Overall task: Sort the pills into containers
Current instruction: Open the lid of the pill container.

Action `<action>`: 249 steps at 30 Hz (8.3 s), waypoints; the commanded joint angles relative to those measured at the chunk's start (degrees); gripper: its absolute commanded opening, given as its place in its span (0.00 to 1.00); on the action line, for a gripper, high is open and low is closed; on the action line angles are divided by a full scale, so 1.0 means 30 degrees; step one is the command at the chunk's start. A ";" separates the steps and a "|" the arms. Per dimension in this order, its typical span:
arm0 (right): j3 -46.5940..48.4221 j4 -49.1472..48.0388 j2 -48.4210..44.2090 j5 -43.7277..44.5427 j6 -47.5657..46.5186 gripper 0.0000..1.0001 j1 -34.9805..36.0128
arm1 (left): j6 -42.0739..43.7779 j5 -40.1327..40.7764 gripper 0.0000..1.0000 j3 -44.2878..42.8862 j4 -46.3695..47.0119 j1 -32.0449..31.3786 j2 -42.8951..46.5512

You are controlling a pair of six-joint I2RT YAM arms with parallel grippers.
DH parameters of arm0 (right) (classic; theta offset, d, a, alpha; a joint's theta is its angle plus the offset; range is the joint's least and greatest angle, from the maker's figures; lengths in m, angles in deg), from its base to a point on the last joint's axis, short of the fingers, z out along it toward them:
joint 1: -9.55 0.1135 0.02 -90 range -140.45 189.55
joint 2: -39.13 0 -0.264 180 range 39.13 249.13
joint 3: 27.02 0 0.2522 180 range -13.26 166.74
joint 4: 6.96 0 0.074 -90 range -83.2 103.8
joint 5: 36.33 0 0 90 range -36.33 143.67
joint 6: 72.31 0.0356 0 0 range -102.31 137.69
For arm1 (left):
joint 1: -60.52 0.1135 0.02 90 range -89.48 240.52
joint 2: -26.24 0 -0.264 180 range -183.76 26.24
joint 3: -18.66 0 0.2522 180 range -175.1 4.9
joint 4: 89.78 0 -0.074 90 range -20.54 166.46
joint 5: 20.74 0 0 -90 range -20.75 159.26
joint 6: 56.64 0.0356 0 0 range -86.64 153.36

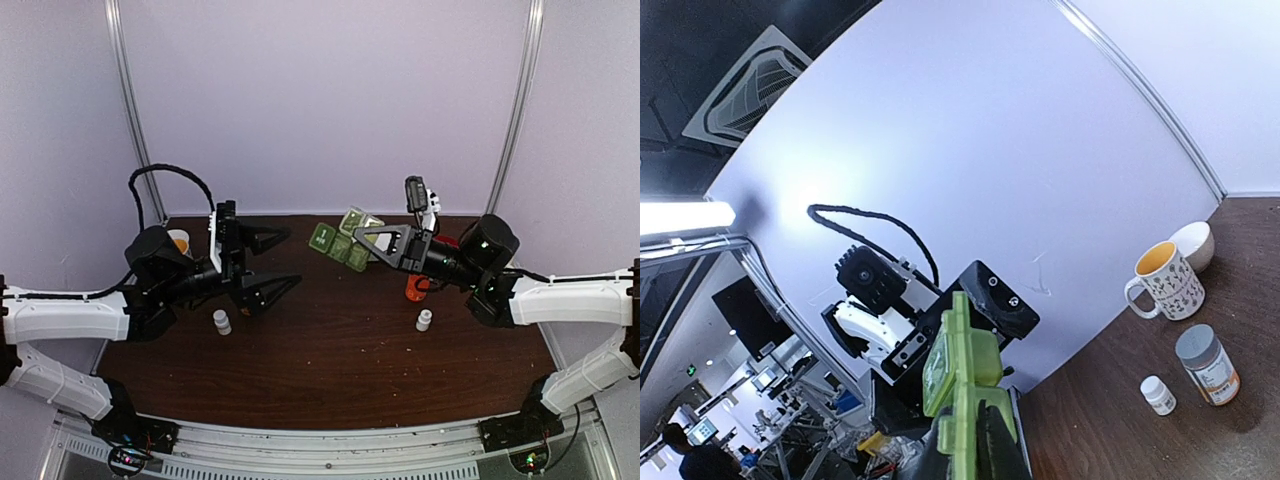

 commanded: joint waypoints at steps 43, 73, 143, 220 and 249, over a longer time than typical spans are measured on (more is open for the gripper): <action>0.0639 -0.1148 0.0935 0.0479 -0.0953 0.62 0.1211 | -0.2176 -0.2826 0.29 -0.4691 -0.2284 0.0559 -0.2669; 0.4553 1.8491 -0.1244 0.4062 -1.4882 0.91 0.1305 | 0.0591 -0.5544 0.29 -1.0224 -2.0000 0.0979 -0.5050; 0.5563 1.5939 0.2163 -0.2983 -1.3067 0.00 0.1768 | -0.3634 -0.7828 0.98 -0.4603 -0.8874 0.2358 -0.2216; 0.6561 1.3589 0.3456 -0.3412 -1.1659 0.10 0.1915 | -0.4698 -0.8464 0.06 -0.5285 -0.8025 0.1915 -0.4645; 0.5383 1.5906 0.0629 0.0338 -1.3713 0.82 0.1642 | -0.6816 -0.6758 0.05 -0.5058 -0.6655 0.1977 -0.4825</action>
